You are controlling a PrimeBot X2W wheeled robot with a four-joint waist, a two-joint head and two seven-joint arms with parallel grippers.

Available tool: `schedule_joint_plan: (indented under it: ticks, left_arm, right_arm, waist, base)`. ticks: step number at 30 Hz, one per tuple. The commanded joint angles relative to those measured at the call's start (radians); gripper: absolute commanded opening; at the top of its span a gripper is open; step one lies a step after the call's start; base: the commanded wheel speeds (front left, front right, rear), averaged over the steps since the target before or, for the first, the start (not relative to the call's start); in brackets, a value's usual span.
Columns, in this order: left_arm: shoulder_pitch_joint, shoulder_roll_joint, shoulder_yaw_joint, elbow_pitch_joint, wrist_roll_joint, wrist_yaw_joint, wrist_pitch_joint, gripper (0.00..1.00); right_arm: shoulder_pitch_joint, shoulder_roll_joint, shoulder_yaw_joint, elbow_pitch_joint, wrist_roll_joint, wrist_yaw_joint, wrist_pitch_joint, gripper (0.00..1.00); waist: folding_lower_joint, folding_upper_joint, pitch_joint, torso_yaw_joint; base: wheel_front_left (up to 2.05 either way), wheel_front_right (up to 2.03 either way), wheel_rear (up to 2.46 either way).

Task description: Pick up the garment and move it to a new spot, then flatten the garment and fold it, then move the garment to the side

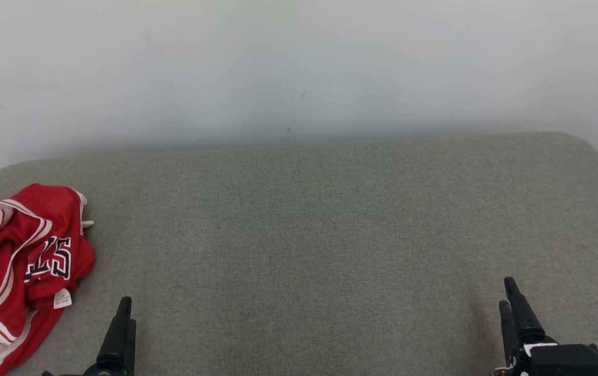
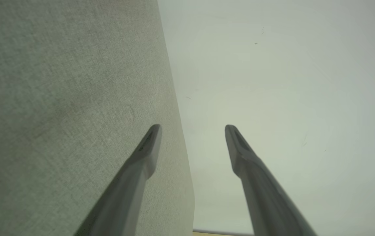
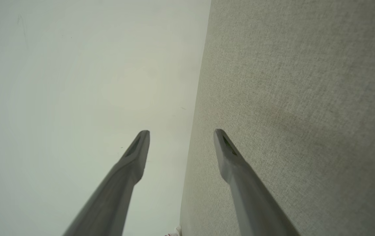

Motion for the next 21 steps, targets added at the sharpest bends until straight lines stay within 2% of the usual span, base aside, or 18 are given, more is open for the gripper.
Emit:
schedule_joint_plan:
  ticks: [1,10,21]
  left_arm:
    - [-0.01,0.005,-0.001,-0.011,0.04,0.0,-0.013,1.0]
    - [-0.009,0.007,-0.016,-0.012,0.179,0.011,-0.051,1.0]
    - [-0.003,0.008,-0.033,-0.043,0.348,0.022,-0.088,1.0]
  right_arm:
    - [-0.012,-0.003,0.003,-0.012,-0.034,0.002,-0.012,1.0]
    - [-0.016,-0.003,0.012,-0.004,-0.152,0.003,-0.05,1.0]
    - [-0.012,-0.004,0.026,0.008,-0.357,0.003,-0.087,1.0]
  waist:
    - [0.0,0.0,-0.001,0.001]
    - [0.0,0.0,-0.005,0.007]
    - [0.0,0.0,-0.008,0.012]
  base:
    - [0.0,0.0,0.0]
    - [0.0,0.0,0.0]
    - [0.0,0.0,0.0]
